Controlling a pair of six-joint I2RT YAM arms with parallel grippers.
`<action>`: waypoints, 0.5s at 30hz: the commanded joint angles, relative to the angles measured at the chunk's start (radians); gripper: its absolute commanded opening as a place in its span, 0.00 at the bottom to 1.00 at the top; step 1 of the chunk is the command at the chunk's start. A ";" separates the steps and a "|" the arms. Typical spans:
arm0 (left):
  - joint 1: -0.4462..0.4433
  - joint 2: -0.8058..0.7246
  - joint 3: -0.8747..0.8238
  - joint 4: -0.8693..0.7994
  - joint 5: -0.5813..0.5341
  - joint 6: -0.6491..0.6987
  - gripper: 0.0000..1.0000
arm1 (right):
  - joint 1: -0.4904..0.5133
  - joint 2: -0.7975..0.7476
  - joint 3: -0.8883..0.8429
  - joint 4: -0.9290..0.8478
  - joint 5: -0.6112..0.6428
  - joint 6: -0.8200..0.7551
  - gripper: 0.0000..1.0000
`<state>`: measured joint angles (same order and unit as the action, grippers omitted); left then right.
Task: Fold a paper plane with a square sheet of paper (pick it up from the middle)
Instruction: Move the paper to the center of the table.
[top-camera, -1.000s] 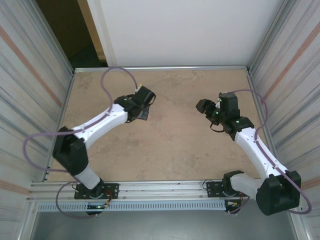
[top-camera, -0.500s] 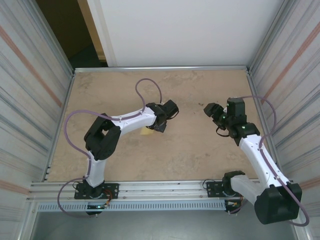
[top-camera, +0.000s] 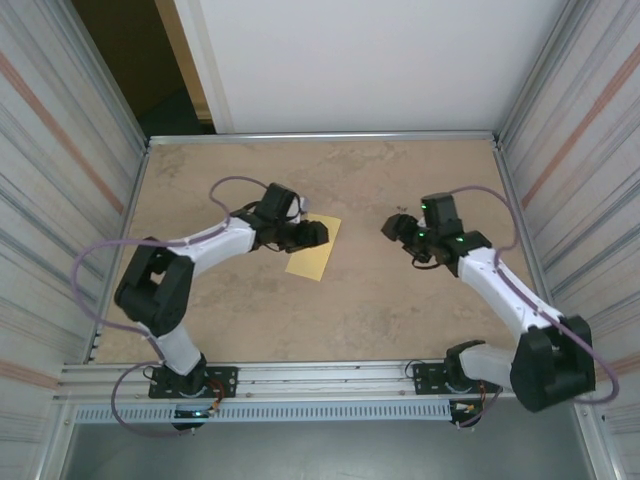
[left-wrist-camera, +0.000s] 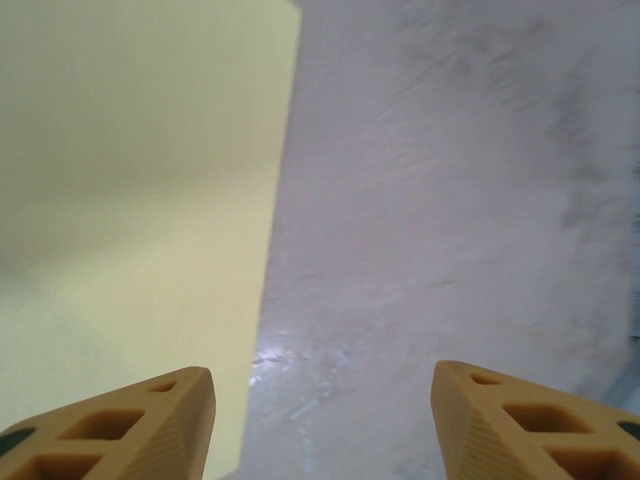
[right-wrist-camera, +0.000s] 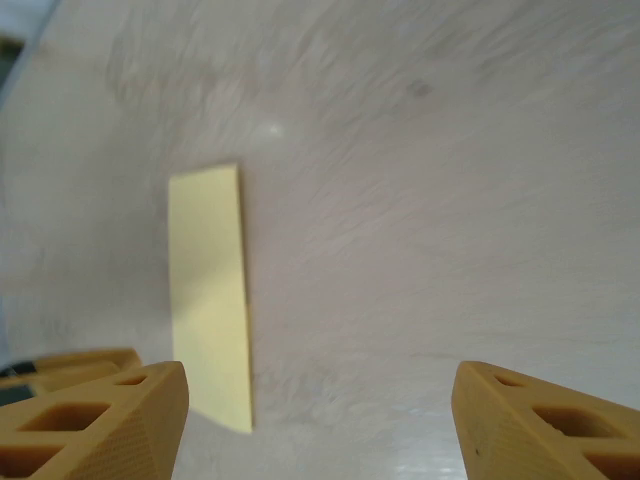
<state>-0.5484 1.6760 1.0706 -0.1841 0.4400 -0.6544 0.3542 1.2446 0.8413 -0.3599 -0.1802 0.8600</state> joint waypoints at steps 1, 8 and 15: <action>0.053 -0.099 -0.092 0.108 0.095 -0.071 0.64 | 0.116 0.119 0.081 0.071 -0.005 0.026 0.64; 0.205 -0.272 -0.279 0.096 0.007 -0.109 0.76 | 0.301 0.451 0.267 0.187 -0.121 0.075 0.50; 0.313 -0.370 -0.400 0.098 0.008 -0.122 0.88 | 0.334 0.640 0.375 0.223 -0.183 0.093 0.46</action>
<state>-0.2508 1.3464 0.6941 -0.0990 0.4488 -0.7666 0.6941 1.8530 1.1809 -0.1543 -0.3237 0.9321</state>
